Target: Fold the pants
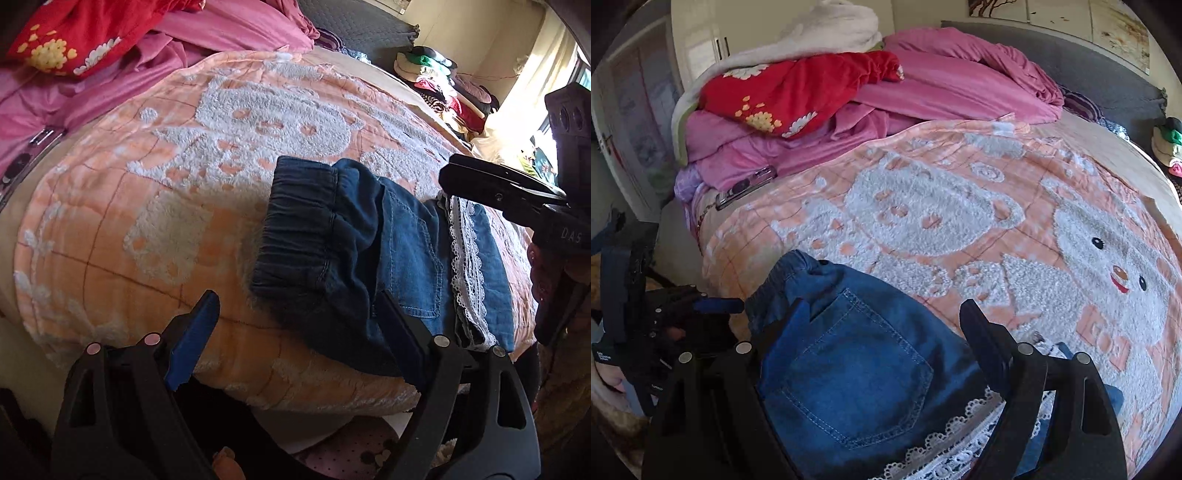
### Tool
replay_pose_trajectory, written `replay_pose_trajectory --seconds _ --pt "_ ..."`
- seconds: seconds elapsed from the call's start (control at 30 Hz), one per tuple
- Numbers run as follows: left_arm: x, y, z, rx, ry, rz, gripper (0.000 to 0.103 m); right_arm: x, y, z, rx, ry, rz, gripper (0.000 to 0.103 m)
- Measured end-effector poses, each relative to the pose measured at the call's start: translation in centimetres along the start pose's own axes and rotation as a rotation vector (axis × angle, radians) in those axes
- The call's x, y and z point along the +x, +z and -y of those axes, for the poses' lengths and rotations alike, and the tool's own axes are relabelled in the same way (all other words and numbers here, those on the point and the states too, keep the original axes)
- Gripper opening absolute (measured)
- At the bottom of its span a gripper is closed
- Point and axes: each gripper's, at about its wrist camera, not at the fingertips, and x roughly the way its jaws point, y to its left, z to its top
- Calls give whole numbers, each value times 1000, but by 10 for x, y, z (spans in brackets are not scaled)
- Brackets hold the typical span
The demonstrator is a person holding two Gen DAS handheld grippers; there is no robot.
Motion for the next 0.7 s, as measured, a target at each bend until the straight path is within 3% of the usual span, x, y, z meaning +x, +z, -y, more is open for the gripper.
replay_pose_trajectory --seconds 0.03,0.1,0.2,0.63,0.67,0.7 --pt "3 -1 -1 -7 -14 -3 75 5 2 -3 -9 14 -11 83" --pt "8 -2 -2 -32 -43 -13 57 17 5 -10 -25 41 -36 83" --pt "14 -2 -4 -58 -81 -21 47 30 11 -17 -50 70 -69 83" --pt "30 2 -5 -75 -123 -39 45 97 23 -37 -124 214 -218 83" --pt "31 2 -6 -77 -126 -40 45 101 22 -37 -120 232 -227 81" --pt "32 2 -6 -78 -128 -41 45 106 22 -37 -116 252 -232 71"
